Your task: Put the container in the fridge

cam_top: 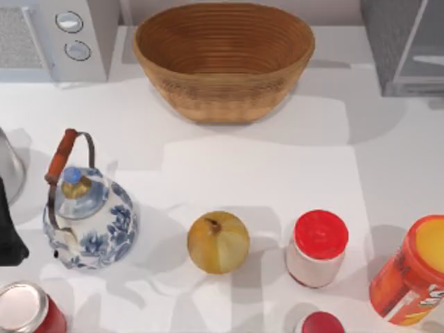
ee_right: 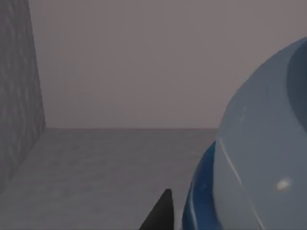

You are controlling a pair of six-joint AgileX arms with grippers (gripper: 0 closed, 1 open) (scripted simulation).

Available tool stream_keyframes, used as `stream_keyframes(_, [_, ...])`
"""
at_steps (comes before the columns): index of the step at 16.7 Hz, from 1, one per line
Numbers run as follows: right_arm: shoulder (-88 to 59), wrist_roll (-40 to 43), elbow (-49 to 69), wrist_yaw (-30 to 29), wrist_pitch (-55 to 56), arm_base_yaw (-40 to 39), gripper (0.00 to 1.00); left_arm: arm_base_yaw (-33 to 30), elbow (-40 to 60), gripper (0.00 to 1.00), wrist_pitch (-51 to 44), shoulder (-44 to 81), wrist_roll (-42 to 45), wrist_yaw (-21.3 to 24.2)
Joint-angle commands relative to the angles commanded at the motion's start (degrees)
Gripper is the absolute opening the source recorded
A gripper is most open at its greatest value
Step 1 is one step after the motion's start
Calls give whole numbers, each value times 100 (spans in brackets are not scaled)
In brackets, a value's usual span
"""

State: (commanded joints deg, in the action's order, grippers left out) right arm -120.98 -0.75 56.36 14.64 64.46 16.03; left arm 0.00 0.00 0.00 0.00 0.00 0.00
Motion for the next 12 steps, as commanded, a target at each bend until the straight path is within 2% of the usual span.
stream_keyframes(6, [-82, 3, 59, -8, -81, -50, 1, 0, 0, 100, 0, 0, 0, 0])
stream_keyframes(12, [-848, -16, 1555, -114, -674, -200, 1, 0, 0, 100, 0, 0, 0, 0])
